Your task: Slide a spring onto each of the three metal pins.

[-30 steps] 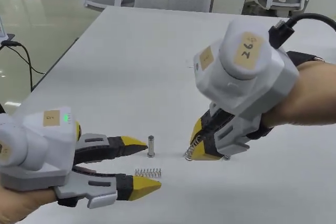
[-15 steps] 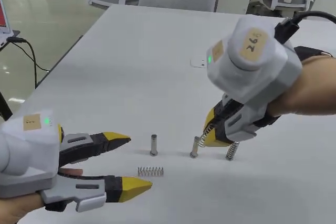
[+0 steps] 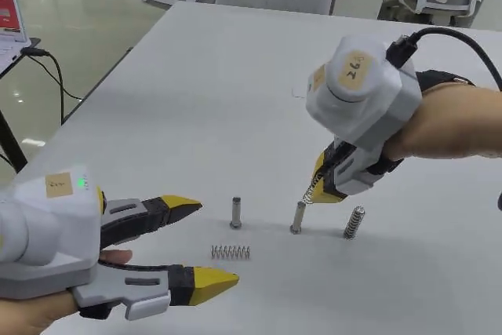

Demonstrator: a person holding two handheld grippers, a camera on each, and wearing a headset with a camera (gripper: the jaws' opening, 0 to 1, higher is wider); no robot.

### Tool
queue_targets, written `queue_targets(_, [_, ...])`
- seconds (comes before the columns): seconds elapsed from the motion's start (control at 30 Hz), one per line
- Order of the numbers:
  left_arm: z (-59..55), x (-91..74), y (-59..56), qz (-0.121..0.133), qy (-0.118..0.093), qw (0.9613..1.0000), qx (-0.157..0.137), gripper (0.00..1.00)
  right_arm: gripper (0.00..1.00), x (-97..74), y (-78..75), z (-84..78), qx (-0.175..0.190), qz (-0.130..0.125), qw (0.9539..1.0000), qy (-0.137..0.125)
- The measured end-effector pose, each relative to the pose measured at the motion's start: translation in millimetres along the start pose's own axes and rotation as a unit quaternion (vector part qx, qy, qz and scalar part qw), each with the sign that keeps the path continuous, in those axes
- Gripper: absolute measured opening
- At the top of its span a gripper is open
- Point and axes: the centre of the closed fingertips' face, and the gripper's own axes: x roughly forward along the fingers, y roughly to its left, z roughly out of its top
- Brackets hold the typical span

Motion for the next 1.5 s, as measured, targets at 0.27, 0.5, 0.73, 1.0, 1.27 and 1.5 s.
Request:
queue_targets(0.27, [-1.0,1.6,-2.2,-0.001,0.002,1.0000,0.000,0.57,0.08,12.5,-2.7,-2.6,-0.001,0.010,0.9999,0.010])
queue_targets(0.5, [-2.1,2.4,-3.0,-0.001,0.004,1.0000,0.000,0.57,0.08,18.5,-2.9,-3.6,-0.003,0.012,0.9998,0.018])
queue_targets(0.73, [-2.2,2.4,-3.5,-0.001,0.004,1.0000,0.001,0.56,0.08,25.8,-1.7,-3.2,-0.004,0.019,0.9995,0.024])
queue_targets(1.0, [-2.7,2.9,-4.0,-0.002,0.006,1.0000,0.001,0.55,0.08,35.3,-3.9,-1.5,-0.003,0.027,0.9992,0.031])
queue_targets(1.27, [-3.8,3.2,-3.8,-0.003,0.007,1.0000,0.002,0.55,0.08,48.1,-4.8,-9.6,0.001,0.035,0.9985,0.041])
queue_targets(1.5, [-4.5,3.5,-4.5,-0.004,0.010,0.9999,0.003,0.54,0.08,62.2,-4.0,-15.7,0.013,0.042,0.9981,0.043])
